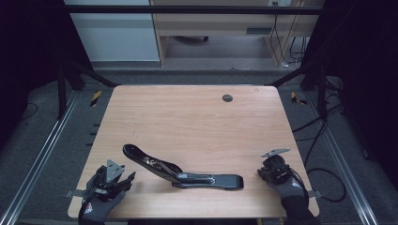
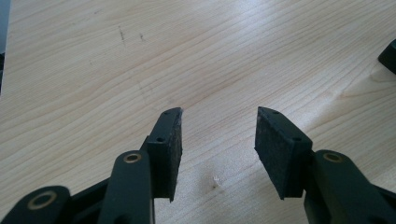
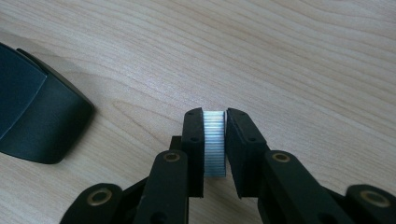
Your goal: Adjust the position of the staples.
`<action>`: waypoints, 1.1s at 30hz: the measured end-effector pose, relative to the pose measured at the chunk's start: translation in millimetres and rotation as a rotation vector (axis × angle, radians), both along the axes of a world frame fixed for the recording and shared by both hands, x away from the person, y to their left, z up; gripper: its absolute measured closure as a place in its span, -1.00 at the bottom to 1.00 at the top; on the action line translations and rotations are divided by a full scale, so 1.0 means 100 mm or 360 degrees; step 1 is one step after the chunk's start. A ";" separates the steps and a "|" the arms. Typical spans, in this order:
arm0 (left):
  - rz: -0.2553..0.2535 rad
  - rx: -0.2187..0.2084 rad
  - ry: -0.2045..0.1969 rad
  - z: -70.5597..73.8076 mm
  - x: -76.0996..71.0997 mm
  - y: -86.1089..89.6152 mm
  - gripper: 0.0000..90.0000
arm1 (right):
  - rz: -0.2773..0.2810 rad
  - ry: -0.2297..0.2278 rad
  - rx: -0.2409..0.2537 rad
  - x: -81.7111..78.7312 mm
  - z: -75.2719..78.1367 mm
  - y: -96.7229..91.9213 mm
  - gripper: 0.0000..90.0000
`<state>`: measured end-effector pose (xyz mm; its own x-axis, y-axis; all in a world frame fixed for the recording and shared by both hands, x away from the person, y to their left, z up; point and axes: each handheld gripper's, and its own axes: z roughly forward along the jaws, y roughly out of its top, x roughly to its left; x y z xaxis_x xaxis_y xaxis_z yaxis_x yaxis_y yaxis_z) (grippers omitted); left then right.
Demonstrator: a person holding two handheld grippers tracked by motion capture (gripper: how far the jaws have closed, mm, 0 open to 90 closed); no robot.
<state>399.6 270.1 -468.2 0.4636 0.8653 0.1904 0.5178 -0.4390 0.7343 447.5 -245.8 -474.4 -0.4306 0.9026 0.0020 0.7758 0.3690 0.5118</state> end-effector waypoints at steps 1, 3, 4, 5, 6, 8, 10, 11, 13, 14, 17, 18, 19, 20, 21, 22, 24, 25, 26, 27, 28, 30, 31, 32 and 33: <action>0.0000 0.0000 0.0000 0.00 0.00 0.00 0.13 | 0.0005 -0.0001 -0.0003 0.00 0.00 0.00 0.73; 0.0000 -0.0001 0.0000 0.00 0.00 0.00 0.13 | 0.0012 0.0002 -0.0007 0.00 0.01 0.00 0.73; 0.0000 0.0000 0.0000 0.00 0.00 0.00 0.13 | 0.0011 0.0001 -0.0005 -0.01 0.01 0.00 0.73; 0.0000 -0.0001 0.0000 0.00 0.00 0.00 0.13 | 0.0015 -0.0003 -0.0006 -0.01 0.01 0.00 0.73; -0.0001 -0.0001 0.0000 0.00 0.00 0.00 0.13 | 0.0023 -0.0004 0.0007 -0.01 0.02 0.00 0.73; -0.0001 -0.0001 0.0001 0.00 0.00 0.00 0.13 | 0.0036 -0.0008 0.0021 -0.02 0.04 0.00 0.73; -0.0002 0.0000 0.0000 0.00 0.00 0.00 0.13 | 0.0066 -0.0032 0.0021 -0.02 0.05 -0.01 0.73; -0.0002 0.0000 0.0000 0.00 0.00 0.00 0.13 | 0.0073 -0.0023 0.0034 -0.03 0.06 -0.01 0.73; -0.0001 -0.0002 -0.0001 0.00 0.00 0.00 0.13 | 0.0100 -0.0046 0.0034 -0.03 0.07 0.00 0.73; 0.0000 -0.0002 -0.0001 0.00 0.00 0.00 0.13 | 0.0107 -0.0040 0.0047 -0.04 0.09 0.01 0.73; -0.0001 -0.0004 -0.0004 0.00 0.00 0.01 0.13 | 0.0148 -0.0062 0.0052 -0.06 0.14 0.04 0.73; 0.0003 -0.0010 -0.0004 0.00 0.00 0.01 0.13 | 0.0150 -0.0073 0.0047 -0.06 0.15 0.04 0.73; 0.0005 -0.0014 -0.0002 0.00 0.01 0.02 0.13 | 0.0153 -0.0080 0.0050 -0.06 0.16 0.05 0.73; 0.0006 -0.0016 0.0000 0.00 0.01 0.02 0.13 | 0.0171 -0.0093 0.0052 -0.06 0.18 0.06 0.73; 0.0008 -0.0020 -0.0001 0.00 0.01 0.02 0.13 | 0.0173 -0.0096 0.0070 -0.07 0.19 0.06 0.73; 0.0008 -0.0021 0.0001 0.00 0.01 0.03 0.13 | 0.0210 -0.0131 0.0061 -0.07 0.20 0.07 0.73; 0.0008 -0.0022 0.0001 0.00 0.01 0.03 0.13 | 0.0242 -0.0169 0.0076 -0.08 0.23 0.09 0.74; 0.0008 -0.0020 -0.0001 0.00 0.01 0.03 0.13 | 0.0267 -0.0181 0.0089 -0.09 0.24 0.11 0.74; 0.0009 -0.0018 -0.0002 0.00 0.01 0.03 0.13 | 0.0281 -0.0191 0.0087 -0.10 0.26 0.12 0.74; 0.0011 -0.0018 -0.0002 0.00 0.01 0.03 0.13 | 0.0302 -0.0193 0.0095 -0.10 0.27 0.14 0.74; 0.0012 -0.0021 -0.0002 0.00 0.01 0.04 0.13 | 0.0331 -0.0212 0.0104 -0.11 0.29 0.16 0.74; 0.0013 -0.0022 -0.0002 0.00 0.01 0.04 0.13 | 0.0368 -0.0232 0.0122 -0.12 0.34 0.18 0.74; 0.0010 -0.0019 0.0000 0.00 0.01 0.04 0.13 | 0.0394 -0.0243 0.0129 -0.12 0.36 0.19 0.74; 0.0010 -0.0019 0.0000 0.00 0.01 0.04 0.13 | 0.0394 -0.0243 0.0129 -0.12 0.36 0.19 0.74; 0.0009 -0.0019 0.0000 0.00 0.01 0.04 0.13 | 0.0436 -0.0265 0.0130 -0.11 0.41 0.22 0.74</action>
